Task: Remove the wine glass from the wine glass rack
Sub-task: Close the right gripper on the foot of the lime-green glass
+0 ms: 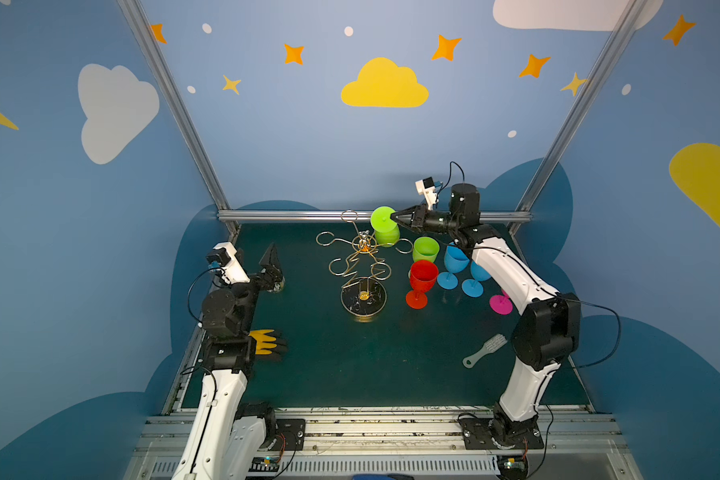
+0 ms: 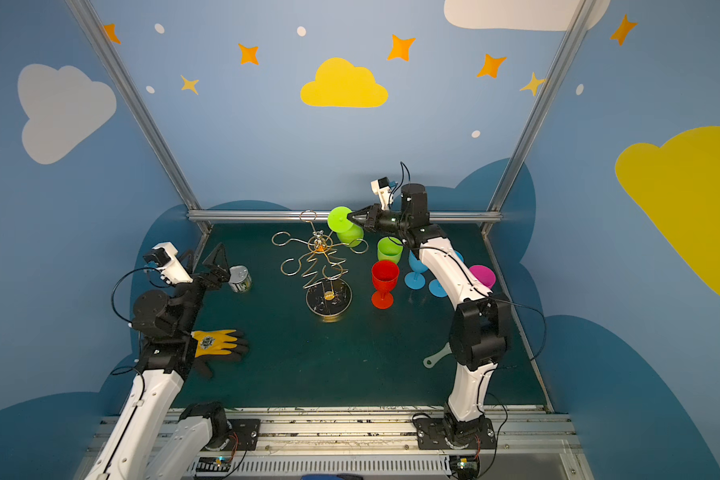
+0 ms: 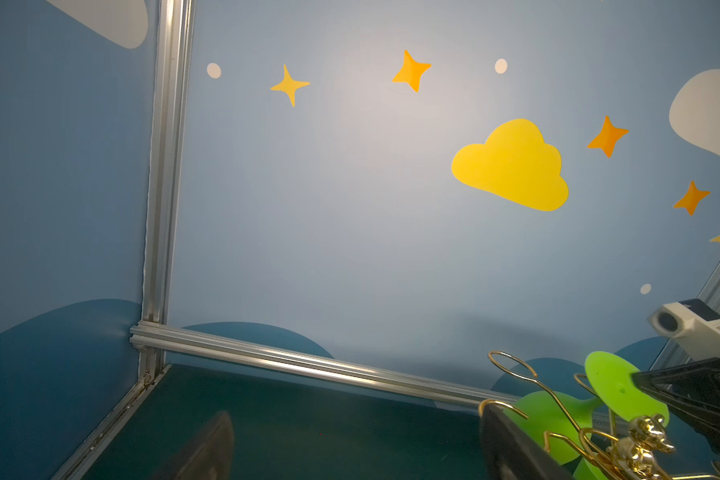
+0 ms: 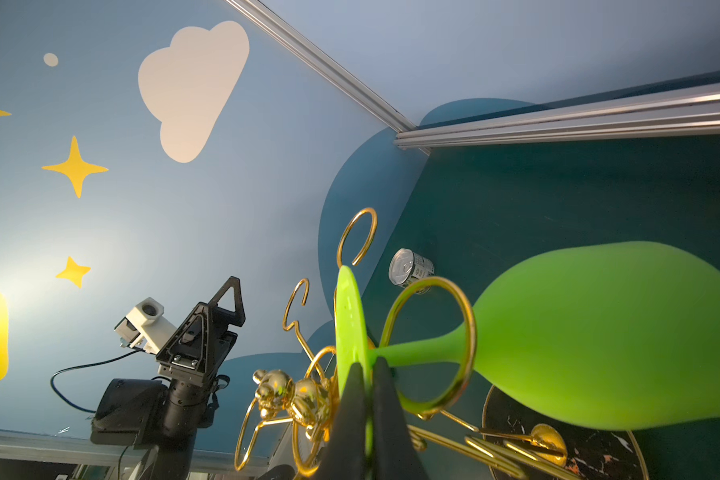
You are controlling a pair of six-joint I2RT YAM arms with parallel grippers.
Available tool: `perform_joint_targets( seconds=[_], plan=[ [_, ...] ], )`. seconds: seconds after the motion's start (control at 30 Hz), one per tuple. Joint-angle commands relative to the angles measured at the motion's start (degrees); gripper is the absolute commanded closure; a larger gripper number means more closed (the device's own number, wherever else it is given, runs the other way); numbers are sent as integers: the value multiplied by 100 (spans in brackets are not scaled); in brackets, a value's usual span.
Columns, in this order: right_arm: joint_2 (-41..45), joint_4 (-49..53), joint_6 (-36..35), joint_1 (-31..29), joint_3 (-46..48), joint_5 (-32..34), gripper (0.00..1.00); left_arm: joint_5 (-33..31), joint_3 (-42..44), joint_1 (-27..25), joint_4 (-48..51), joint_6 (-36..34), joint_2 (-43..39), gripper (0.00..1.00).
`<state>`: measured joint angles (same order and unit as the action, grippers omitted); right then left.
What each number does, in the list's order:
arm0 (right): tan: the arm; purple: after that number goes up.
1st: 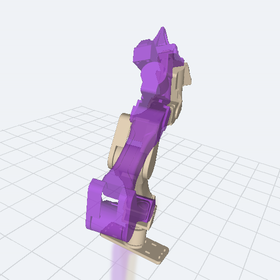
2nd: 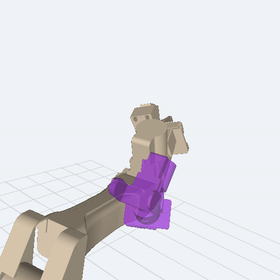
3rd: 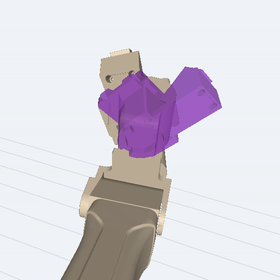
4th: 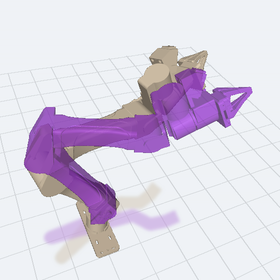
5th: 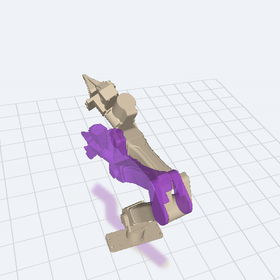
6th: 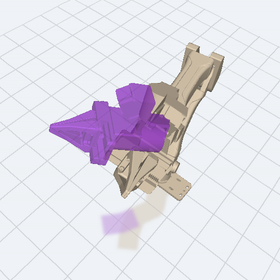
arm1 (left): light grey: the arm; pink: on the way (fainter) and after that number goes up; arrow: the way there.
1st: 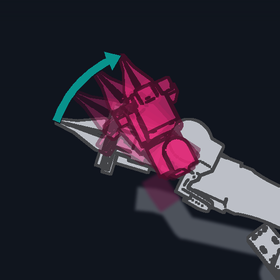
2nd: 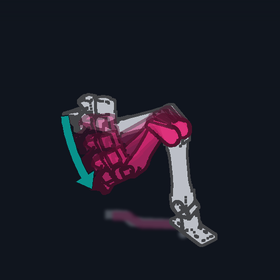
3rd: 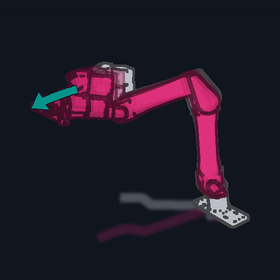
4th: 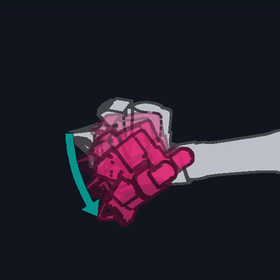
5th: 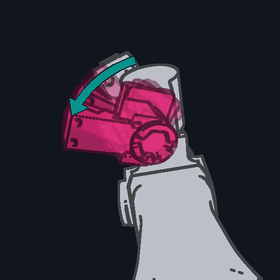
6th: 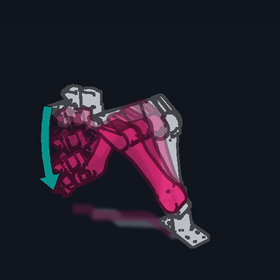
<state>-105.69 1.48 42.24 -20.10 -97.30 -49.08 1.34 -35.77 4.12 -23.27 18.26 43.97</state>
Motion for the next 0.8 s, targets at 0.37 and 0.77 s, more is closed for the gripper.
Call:
perform_joint_targets(
  seconds=[0.37,0.77],
  plan=[
    [759,-272,83,-9,553,-85,100,33,70,23,-134,20,-70,9],
    [834,-229,65,-24,715,-181,100,31,75,27,-147,32,-92,9]
  ],
)
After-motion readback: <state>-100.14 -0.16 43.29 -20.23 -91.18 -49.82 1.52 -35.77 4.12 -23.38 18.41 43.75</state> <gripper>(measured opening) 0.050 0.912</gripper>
